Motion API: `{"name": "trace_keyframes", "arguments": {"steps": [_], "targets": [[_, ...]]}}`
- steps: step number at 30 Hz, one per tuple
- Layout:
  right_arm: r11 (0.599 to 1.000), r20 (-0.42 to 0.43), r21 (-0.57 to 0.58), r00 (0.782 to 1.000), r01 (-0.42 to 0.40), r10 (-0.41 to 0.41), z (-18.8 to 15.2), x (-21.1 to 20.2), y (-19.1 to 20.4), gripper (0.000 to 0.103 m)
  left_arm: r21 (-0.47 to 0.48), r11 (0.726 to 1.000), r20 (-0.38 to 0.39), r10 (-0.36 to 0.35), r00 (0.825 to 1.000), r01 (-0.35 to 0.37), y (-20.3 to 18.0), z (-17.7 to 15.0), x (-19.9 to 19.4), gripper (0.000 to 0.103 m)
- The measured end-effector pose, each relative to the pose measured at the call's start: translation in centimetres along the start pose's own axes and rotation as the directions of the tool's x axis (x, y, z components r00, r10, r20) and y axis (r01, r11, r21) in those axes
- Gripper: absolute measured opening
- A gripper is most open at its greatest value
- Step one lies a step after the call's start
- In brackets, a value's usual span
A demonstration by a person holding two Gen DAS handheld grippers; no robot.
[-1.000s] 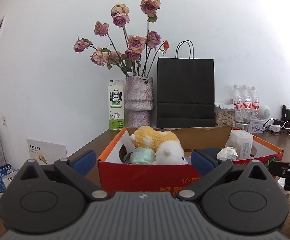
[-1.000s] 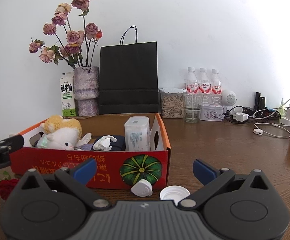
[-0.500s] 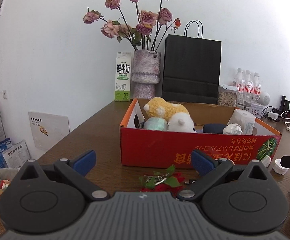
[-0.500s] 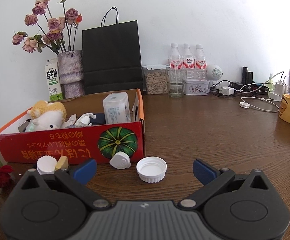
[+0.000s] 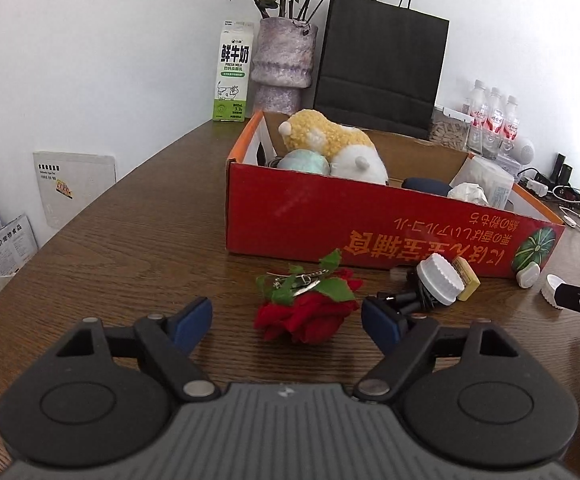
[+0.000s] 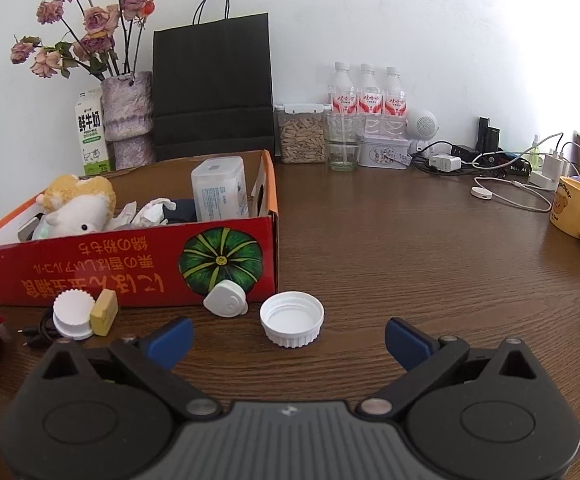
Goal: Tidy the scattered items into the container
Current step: 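Withdraw both grippers from the box toward the remaining items, then grasp the red rose with the left gripper while the right gripper grasps the white cap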
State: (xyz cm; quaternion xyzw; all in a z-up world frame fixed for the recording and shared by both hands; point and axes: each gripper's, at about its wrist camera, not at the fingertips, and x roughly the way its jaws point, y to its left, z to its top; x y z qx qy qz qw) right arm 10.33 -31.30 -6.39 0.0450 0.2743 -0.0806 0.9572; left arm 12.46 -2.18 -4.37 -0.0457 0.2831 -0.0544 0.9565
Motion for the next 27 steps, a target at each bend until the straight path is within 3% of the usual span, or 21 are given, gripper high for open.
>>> {"name": "trace_keyframes", "arguments": {"steps": [7, 14, 16, 19, 20, 22, 27], "targets": [[0.999, -0.073, -0.038, 0.997, -0.023, 0.02, 0.4, 1.8, -0.5, 0.098, -0.018, 1.0, -0.035, -0.021, 0.999, 0.021, 0.2, 0.4, 0.5, 0.088], [0.999, -0.117, -0.044, 0.993, -0.028, 0.023, 0.8, 3.4, -0.5, 0.092, -0.038, 0.999, 0.006, -0.032, 0.999, 0.032, 0.5, 1.2, 0.2, 0.095], [0.998, -0.115, -0.057, 0.993, -0.04, 0.034, 1.0, 3.6, -0.3, 0.088, -0.04, 0.999, -0.007, -0.032, 0.999, 0.032, 0.5, 1.3, 0.6, 0.091], [0.997, -0.108, -0.055, 0.993, -0.052, 0.046, 1.1, 3.6, -0.3, 0.082, -0.049, 0.998, -0.026, -0.043, 0.999, 0.041, 0.6, 1.3, 0.9, 0.075], [0.997, -0.101, -0.055, 0.994, -0.053, 0.047, 1.1, 3.5, -0.3, 0.073, -0.056, 0.997, -0.028, -0.05, 0.998, 0.048, 0.7, 1.3, 1.0, 0.069], [0.997, -0.081, -0.057, 0.995, -0.06, 0.056, 1.2, 3.2, -0.4, 0.041, -0.074, 0.995, -0.029, -0.066, 0.997, 0.064, 1.0, 1.2, 1.1, 0.048], [0.996, -0.074, -0.051, 0.995, -0.073, 0.069, 1.2, 2.9, -0.4, 0.039, -0.095, 0.993, -0.029, -0.074, 0.997, 0.071, 1.3, 1.2, 1.1, 0.043]]}}
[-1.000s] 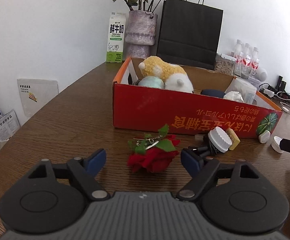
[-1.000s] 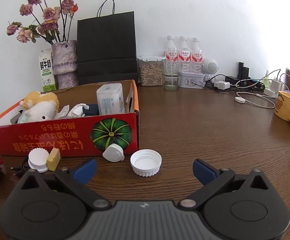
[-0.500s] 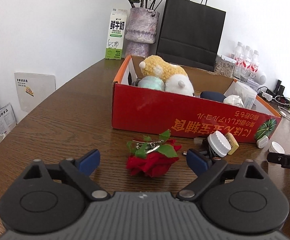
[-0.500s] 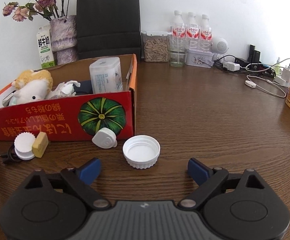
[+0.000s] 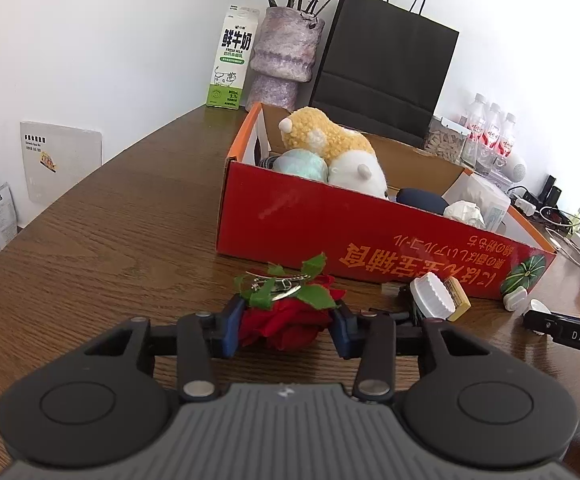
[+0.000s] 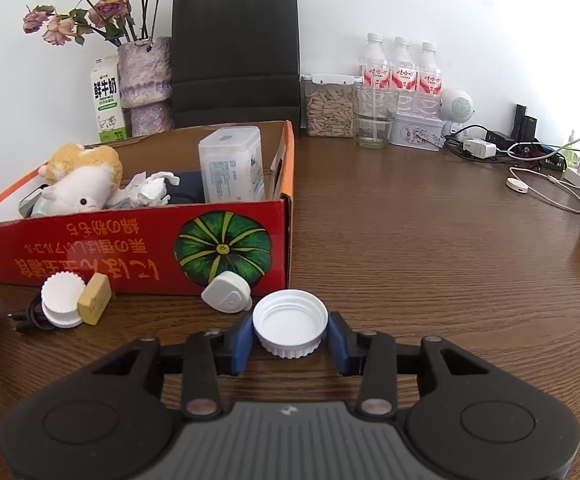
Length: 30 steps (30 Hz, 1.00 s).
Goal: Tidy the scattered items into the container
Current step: 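Grasp the red rose with the left gripper while the right gripper grasps the white cap, then carry the red rose and white cap over the box with both grippers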
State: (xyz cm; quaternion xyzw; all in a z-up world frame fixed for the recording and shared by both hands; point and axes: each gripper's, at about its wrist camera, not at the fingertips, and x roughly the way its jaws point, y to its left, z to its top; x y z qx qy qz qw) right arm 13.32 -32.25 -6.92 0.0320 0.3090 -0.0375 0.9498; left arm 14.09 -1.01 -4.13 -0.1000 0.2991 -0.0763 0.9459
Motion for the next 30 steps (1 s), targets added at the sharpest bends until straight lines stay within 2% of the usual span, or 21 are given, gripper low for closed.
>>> {"name": "trace_keyframes", "arguments": {"steps": [13, 18, 21, 27, 30], "targets": [[1.0, 0.067, 0.023, 0.998, 0.008, -0.01, -0.4, -1.3, 0.0, 0.039, -0.012, 1.0, 0.033, 0.011, 0.999, -0.01, 0.1, 0.0, -0.6, 0.042], [1.0, 0.137, 0.004, 0.99, 0.029, -0.03, -0.6, -2.5, 0.5, 0.039, 0.003, 1.0, 0.084, 0.025, 0.996, -0.025, -0.4, -0.3, -1.6, 0.042], [0.998, 0.17, -0.017, 0.984, 0.053, -0.05, -0.7, -3.2, 0.9, 0.039, 0.007, 1.0, 0.1, 0.009, 0.995, -0.01, -0.6, -0.1, -2.2, 0.042], [1.0, 0.217, -0.008, 0.976, 0.015, -0.013, 0.5, -4.7, 1.3, 0.039, 0.021, 1.0, 0.173, -0.024, 0.985, 0.021, -1.5, 1.4, -4.0, 0.042], [1.0, 0.247, -0.019, 0.969, -0.01, 0.014, 1.6, -5.2, 2.0, 0.039, 0.061, 0.998, 0.214, -0.046, 0.976, 0.034, -2.8, 2.4, -4.4, 0.042]]}}
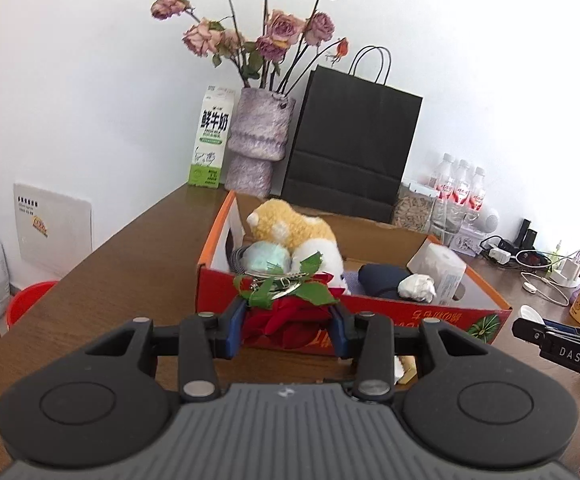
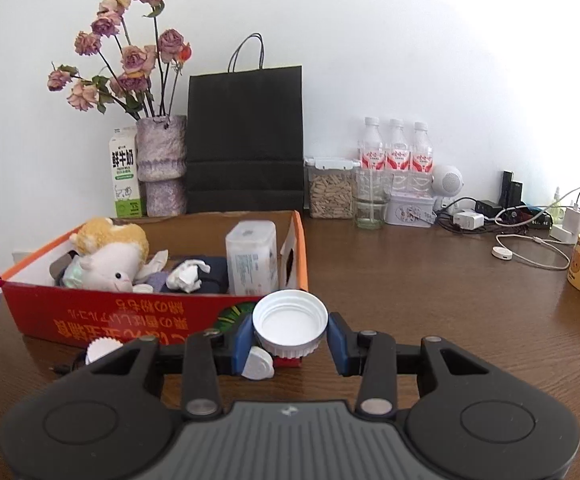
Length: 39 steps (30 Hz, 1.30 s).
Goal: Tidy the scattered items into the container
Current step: 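Carry the red rose and white cap over the box with both grippers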
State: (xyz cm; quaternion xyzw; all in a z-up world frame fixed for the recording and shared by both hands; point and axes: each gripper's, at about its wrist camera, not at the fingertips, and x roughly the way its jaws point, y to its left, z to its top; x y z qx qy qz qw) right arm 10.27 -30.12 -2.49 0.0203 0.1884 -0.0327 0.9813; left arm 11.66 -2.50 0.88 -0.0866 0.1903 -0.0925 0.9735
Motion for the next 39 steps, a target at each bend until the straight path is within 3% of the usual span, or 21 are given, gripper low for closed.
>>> {"name": "trace_keyframes", "arguments": {"steps": [8, 14, 23, 25, 27, 30, 39], "targets": [[0.997, 0.03, -0.043, 0.998, -0.058, 0.06, 3.4, 2.4, 2.8, 0.039, 0.078, 0.995, 0.065, -0.065, 0.996, 0.06, -3.9, 2.8, 2.3, 0.042], [0.992, 0.008, -0.092, 0.996, -0.089, 0.09, 5.6, 5.9, 4.7, 0.039, 0.122, 0.99, 0.067, -0.081, 0.994, 0.072, -6.1, 5.0, 5.6, 0.042], [0.994, -0.018, -0.002, 0.994, -0.109, 0.109, 6.8, 13.5, 6.1, 0.039, 0.04, 0.999, 0.09, -0.022, 0.996, 0.018, -6.8, 7.6, 13.6, 0.042], [0.993, -0.041, -0.016, 0.993, -0.116, 0.115, 6.0, 14.4, 6.0, 0.039, -0.003, 0.999, 0.077, -0.05, 0.996, 0.05, -6.0, 6.8, 15.0, 0.042], [0.994, -0.023, -0.059, 0.996, -0.091, 0.09, 5.4, 14.5, 6.2, 0.039, 0.053, 0.997, 0.009, -0.052, 0.999, 0.051, -6.0, 5.8, 16.4, 0.042], [0.994, -0.02, -0.062, 0.995, -0.095, 0.094, 5.4, 14.3, 6.4, 0.039, 0.047, 0.998, -0.045, -0.046, 0.998, 0.048, -5.6, 5.0, 17.3, 0.042], [0.995, 0.01, -0.062, 0.997, -0.08, 0.081, 5.0, 12.9, 6.2, 0.039, 0.09, 0.995, 0.0, -0.042, 0.999, 0.042, -6.4, 4.3, 15.7, 0.043]]}}
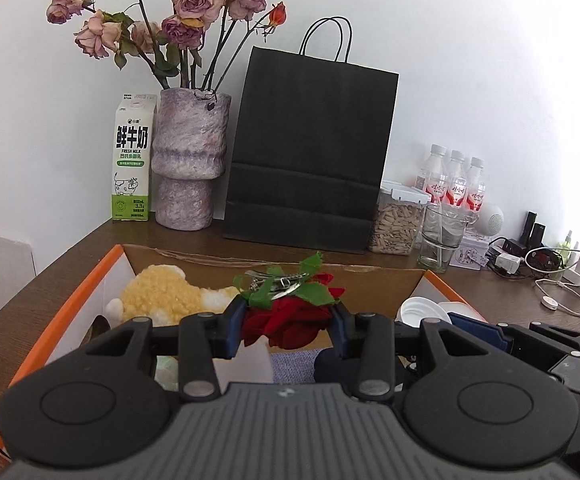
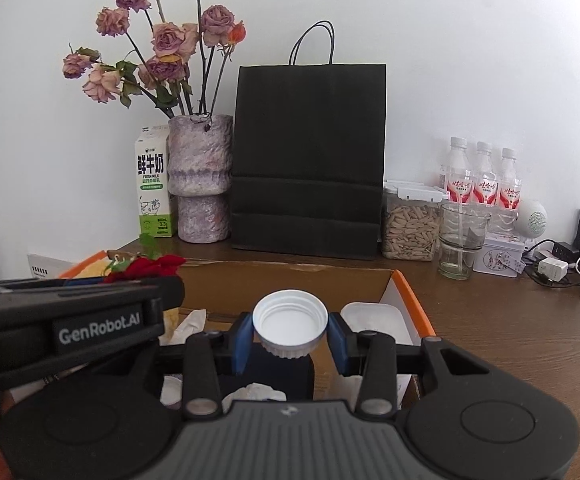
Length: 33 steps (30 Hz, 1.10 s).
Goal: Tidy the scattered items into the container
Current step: 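Carry the red rose and white cap over the box with both grippers, then open both grippers inside the box to drop the rose and cap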
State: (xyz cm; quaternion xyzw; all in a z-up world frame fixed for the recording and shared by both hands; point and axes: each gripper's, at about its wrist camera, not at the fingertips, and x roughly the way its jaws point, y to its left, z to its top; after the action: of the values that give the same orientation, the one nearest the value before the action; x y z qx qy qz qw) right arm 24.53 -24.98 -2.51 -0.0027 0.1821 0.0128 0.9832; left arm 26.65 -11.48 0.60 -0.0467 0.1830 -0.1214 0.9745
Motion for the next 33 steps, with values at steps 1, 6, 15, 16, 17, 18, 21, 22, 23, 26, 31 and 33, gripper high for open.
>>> {"name": "trace_keyframes", "arguments": {"steps": [1, 6, 15, 16, 17, 18, 21, 22, 23, 26, 31, 33], "targets": [[1.0, 0.0, 0.0, 1.0, 0.0, 0.0, 0.0, 0.0, 0.0, 0.039, 0.001, 1.0, 0.0, 0.003, 1.0, -0.003, 0.0, 0.0, 0.0, 0.043], [1.0, 0.001, -0.003, 1.0, -0.005, 0.005, -0.2, 0.0, 0.0, 0.039, -0.011, 1.0, 0.006, 0.008, 1.0, -0.007, 0.3, 0.2, -0.2, 0.043], [1.0, 0.04, 0.015, 0.999, -0.002, 0.002, -0.4, -1.2, 0.0, 0.088, 0.014, 0.999, 0.072, 0.038, 0.997, -0.039, 0.0, 0.3, -1.8, 0.085], [1.0, 0.058, 0.015, 0.998, -0.007, 0.006, -0.4, -1.6, 0.0, 0.091, 0.016, 0.999, 0.092, 0.049, 0.995, -0.051, -0.1, 0.3, -2.2, 0.093], [1.0, 0.068, 0.013, 0.998, 0.0, -0.001, -0.3, -1.9, 0.1, 0.093, 0.014, 0.998, 0.123, 0.064, 0.99, -0.067, -0.1, 0.3, -2.7, 0.103], [1.0, 0.078, 0.013, 0.997, 0.01, -0.011, -0.4, -2.1, 0.1, 0.098, 0.008, 0.997, 0.156, 0.08, 0.984, -0.083, -0.1, 0.2, -3.2, 0.103], [1.0, 0.107, 0.016, 0.994, 0.015, -0.017, -0.4, -2.8, 0.2, 0.103, 0.011, 0.995, 0.199, 0.1, 0.975, -0.104, -0.1, 0.1, -4.1, 0.103], [1.0, 0.11, 0.015, 0.994, 0.015, -0.017, -0.4, -2.9, 0.2, 0.103, 0.013, 0.994, 0.199, 0.1, 0.975, -0.105, -0.1, 0.0, -4.3, 0.103], [1.0, 0.112, 0.013, 0.994, 0.016, -0.017, -0.4, -2.9, 0.2, 0.103, 0.015, 0.994, 0.198, 0.099, 0.975, -0.104, -0.1, 0.0, -4.3, 0.103], [1.0, 0.113, 0.007, 0.993, 0.021, -0.021, -0.4, -3.0, 0.4, 0.103, 0.017, 0.994, 0.194, 0.103, 0.975, -0.109, 0.1, 0.0, -4.4, 0.103], [1.0, 0.108, -0.001, 0.994, 0.029, -0.029, -0.5, -3.0, 0.6, 0.103, 0.013, 0.993, 0.185, 0.11, 0.977, -0.114, 0.4, -0.2, -4.3, 0.103], [0.999, 0.109, -0.001, 0.993, 0.039, -0.039, -0.6, -3.0, 0.6, 0.103, 0.014, 0.993, 0.185, 0.109, 0.977, -0.113, 0.5, -0.3, -4.3, 0.103]]}}
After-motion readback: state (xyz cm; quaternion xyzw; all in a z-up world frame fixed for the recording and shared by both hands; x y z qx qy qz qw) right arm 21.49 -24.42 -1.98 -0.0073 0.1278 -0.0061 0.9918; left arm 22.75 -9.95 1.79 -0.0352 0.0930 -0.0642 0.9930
